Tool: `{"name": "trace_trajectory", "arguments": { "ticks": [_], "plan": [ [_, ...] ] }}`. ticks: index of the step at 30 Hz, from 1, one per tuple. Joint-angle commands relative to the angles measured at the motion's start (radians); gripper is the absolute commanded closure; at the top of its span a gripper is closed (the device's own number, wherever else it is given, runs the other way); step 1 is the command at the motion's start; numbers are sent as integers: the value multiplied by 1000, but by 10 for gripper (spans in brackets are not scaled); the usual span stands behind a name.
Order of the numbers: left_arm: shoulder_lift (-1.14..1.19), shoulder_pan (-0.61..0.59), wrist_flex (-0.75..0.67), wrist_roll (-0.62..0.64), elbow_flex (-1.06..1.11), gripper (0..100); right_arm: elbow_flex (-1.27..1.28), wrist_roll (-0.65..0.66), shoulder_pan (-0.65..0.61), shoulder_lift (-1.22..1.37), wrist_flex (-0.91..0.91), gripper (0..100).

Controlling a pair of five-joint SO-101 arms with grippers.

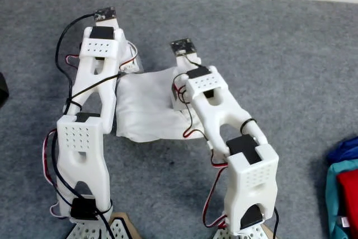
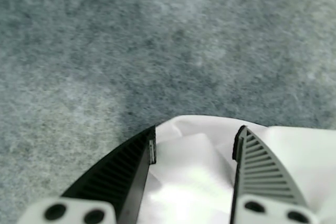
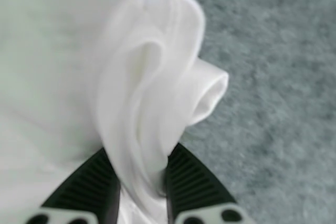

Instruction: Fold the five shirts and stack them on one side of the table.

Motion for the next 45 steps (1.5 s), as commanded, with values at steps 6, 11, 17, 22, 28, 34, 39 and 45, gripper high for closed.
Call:
{"name": "trace_trajectory", "arguments": {
  "ticks": [6, 11, 17, 22, 28, 34, 39, 45],
  "plan": [
    [-50, -120, -74, 153, -36, 752, 47, -72, 245, -262, 30, 991],
    [-47, -130, -87, 193, -33, 749, 127, -72, 329, -386, -38, 991],
    [-45, -107, -87, 193, -33, 748, 137, -71, 489, -550, -22, 991],
    [-45, -107, -87, 193, -31, 748, 137, -58, 644, -685, 53, 991],
    [-45, -105, -87, 193, -31, 748, 137, -21, 851, -823, 116, 991],
    [-44, -91, -86, 193, -30, 748, 145, 32, 1036, -897, 137, 991],
    [8, -76, -91, 192, -38, 748, 209, 78, 1179, -929, 134, 991],
    [15, -74, -101, 152, -38, 749, 222, 92, 1374, -946, 134, 991]
  ]
}}
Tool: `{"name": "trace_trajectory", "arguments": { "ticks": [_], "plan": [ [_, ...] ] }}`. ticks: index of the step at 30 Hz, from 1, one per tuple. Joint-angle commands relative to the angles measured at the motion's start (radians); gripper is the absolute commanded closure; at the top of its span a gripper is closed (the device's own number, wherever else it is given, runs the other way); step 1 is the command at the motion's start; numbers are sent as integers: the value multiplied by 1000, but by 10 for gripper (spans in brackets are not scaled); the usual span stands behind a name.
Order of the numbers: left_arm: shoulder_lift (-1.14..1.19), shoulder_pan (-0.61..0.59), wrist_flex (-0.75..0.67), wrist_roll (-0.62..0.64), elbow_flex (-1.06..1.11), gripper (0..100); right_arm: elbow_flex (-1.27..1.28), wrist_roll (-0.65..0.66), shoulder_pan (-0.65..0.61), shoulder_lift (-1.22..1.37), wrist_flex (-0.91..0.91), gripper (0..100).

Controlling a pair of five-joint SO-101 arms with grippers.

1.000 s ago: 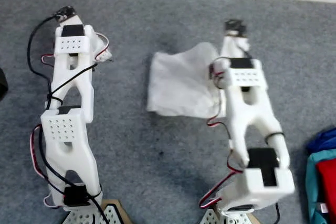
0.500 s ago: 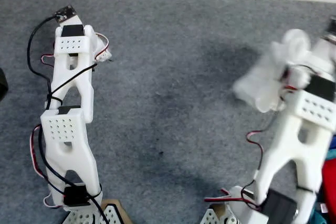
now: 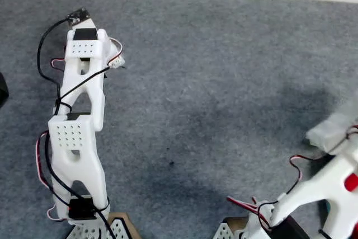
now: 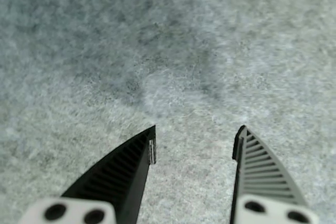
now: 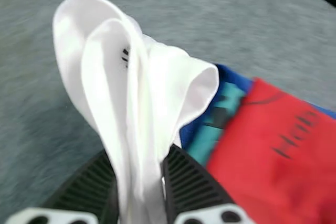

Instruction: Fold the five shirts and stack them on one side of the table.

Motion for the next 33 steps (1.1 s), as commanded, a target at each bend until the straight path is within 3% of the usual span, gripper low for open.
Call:
{"name": "trace_trajectory", "arguments": {
  "ticks": [1, 12, 23, 33],
  "plan": [
    [-18, 19, -11, -14, -36, 750, -13, 34, 119, -51, 1, 991],
    [-15, 35, -11, -15, -35, 750, -13, 68, 357, -51, -81, 991],
    [-15, 35, -11, -15, -35, 749, 73, 330, 489, -50, -87, 991],
    [-15, 35, -11, -15, -33, 750, 223, 465, 619, -50, -278, 991]
  ]
}}
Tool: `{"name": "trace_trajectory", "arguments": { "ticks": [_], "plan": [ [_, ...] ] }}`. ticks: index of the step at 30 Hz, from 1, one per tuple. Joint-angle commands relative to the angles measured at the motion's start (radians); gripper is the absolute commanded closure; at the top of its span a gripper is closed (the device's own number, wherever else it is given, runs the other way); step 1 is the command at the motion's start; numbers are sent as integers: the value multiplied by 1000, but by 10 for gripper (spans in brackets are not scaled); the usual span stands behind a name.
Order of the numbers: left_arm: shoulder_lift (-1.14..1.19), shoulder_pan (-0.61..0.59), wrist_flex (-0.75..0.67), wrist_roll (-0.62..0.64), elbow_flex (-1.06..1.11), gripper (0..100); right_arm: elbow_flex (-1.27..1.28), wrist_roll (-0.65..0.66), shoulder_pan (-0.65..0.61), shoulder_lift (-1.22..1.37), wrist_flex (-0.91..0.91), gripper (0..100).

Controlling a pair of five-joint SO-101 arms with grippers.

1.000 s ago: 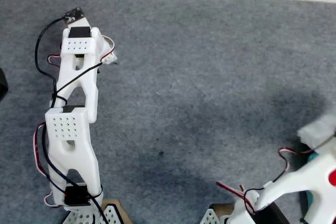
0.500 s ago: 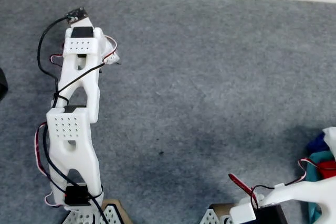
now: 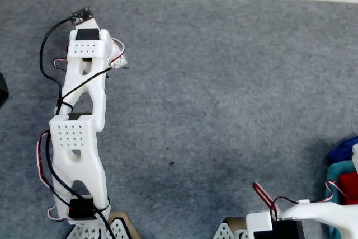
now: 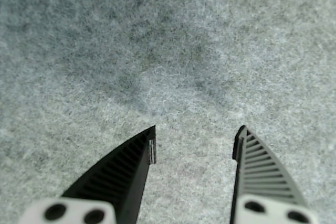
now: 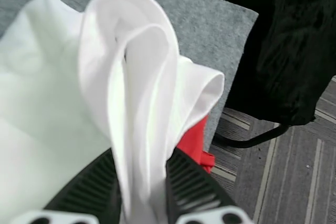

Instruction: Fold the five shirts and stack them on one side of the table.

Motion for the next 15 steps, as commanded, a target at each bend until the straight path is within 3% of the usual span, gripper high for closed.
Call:
{"name": "trace_trajectory", "arguments": {
  "ticks": [1, 6, 15],
  "plan": [
    [-15, 22, -11, -12, -33, 750, 45, 78, 28, -42, -84, 991],
    [-15, 22, -11, -12, -31, 750, 171, 161, 28, -41, -166, 991],
    [-15, 21, -11, -12, -31, 748, 308, 172, 30, -38, -323, 988]
  ]
}}
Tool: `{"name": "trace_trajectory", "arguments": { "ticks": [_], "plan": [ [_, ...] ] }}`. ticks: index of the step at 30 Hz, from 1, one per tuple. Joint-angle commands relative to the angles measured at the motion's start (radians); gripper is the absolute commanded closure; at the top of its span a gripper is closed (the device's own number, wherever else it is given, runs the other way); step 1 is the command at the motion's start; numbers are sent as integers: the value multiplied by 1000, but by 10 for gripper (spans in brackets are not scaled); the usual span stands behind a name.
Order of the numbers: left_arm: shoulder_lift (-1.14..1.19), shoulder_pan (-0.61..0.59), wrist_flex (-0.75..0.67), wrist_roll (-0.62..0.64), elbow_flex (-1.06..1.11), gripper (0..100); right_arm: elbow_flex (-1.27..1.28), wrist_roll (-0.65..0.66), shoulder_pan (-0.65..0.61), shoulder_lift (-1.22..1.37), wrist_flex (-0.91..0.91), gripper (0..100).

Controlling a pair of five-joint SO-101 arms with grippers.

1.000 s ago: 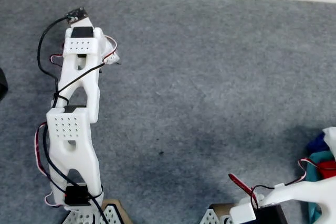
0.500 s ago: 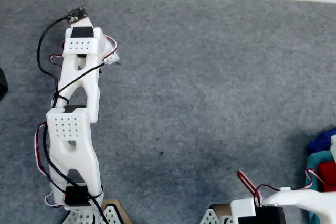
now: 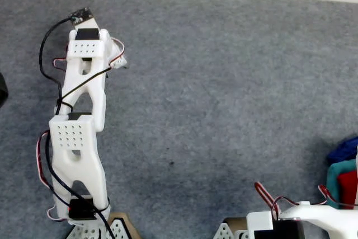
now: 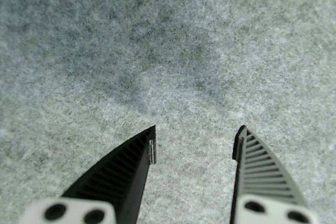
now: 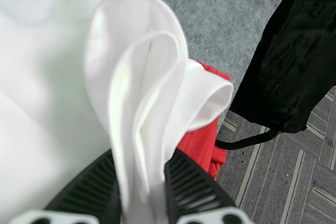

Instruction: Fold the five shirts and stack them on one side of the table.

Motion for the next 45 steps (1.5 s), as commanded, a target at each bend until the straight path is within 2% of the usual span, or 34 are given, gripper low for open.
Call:
{"name": "trace_trajectory", "arguments": {
  "ticks": [1, 4, 9, 13, 17, 23, 25, 28, 32, 34, 41, 43, 45],
  "plan": [
    [-15, 21, -11, -12, -31, 748, -4, 20, 7, -39, -31, 985],
    [-15, 21, -11, -12, -31, 748, -5, 40, 7, -42, -30, 932],
    [-13, 22, -11, -12, -33, 748, -93, -48, 5, -45, -28, 805],
    [-13, 22, -12, -12, -33, 748, -263, -155, 4, -45, 18, 800],
    [-13, 22, -26, -12, -31, 748, -441, -184, -65, -45, 194, 800],
    [-13, 22, -31, -12, -30, 748, -570, -190, -255, -45, 398, 800],
    [-13, 21, -31, -12, -30, 748, -578, -252, -309, -45, 435, 805],
    [-13, 21, -31, -14, -30, 748, -578, -361, -387, -45, 466, 874],
    [-22, 10, -23, -12, -35, 751, -578, -427, -541, -45, 526, 980],
    [-41, -27, 29, -8, -59, 751, -578, -456, -653, -42, 564, 992],
    [-174, -216, 350, -11, -335, 752, -570, -617, -1073, -33, 590, 991],
    [-199, -278, 387, -17, -363, 752, -567, -649, -1173, -30, 588, 991],
    [-229, -329, 387, -81, -352, 752, -558, -677, -1256, -21, 579, 991]
  ]
}}
